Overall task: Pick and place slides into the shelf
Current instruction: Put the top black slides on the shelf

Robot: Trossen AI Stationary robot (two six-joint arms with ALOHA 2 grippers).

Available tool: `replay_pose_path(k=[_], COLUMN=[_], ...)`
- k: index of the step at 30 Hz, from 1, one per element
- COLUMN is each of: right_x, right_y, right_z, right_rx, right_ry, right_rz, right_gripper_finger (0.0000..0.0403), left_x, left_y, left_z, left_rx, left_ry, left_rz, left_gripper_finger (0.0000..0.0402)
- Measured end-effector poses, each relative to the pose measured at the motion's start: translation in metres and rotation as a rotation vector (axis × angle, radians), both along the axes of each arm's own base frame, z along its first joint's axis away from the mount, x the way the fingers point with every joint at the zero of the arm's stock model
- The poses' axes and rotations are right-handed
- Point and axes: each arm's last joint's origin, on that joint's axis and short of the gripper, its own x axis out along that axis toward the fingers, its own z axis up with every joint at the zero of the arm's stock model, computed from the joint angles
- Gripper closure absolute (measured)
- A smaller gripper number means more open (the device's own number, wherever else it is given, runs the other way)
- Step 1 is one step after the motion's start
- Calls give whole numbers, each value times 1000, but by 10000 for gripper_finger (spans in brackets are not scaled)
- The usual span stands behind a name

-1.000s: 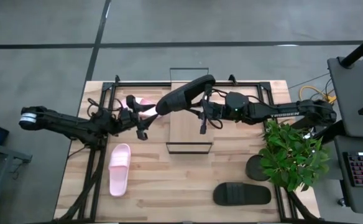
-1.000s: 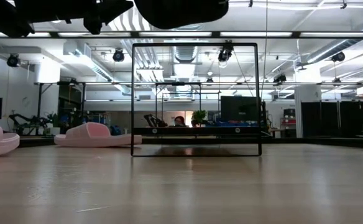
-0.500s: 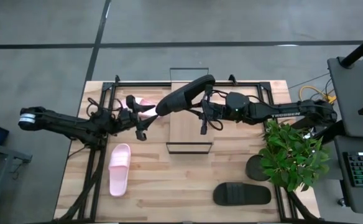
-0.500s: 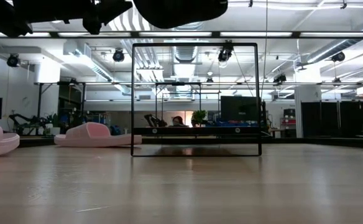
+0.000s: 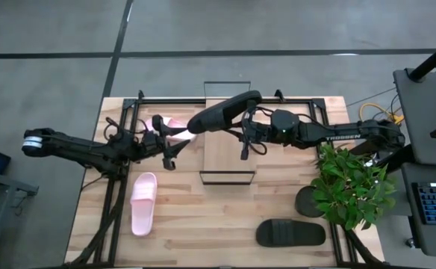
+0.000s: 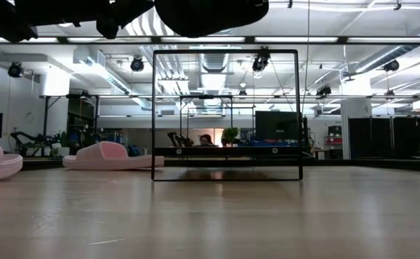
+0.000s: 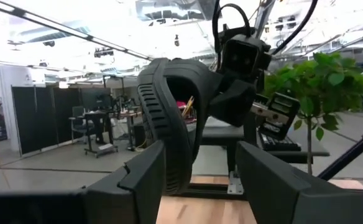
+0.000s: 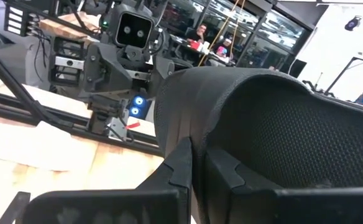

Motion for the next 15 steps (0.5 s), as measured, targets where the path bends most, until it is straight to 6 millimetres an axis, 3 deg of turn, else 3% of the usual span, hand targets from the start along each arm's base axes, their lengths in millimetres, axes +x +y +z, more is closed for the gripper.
replay_pose_path(k=[7,15], right_x=[0,0], right_y=[0,0], right_z=[1,1], right_rx=[14,15], right_ry=[-8,-12], right_rz=[4,7], right_gripper_finger=[390,390], left_x=[3,3], left_y=[4,4], left_z=[-1,3], left_rx=[7,-5], left_ry=[29,-20], left_rz=[142,158], left_gripper_finger=[221,221])
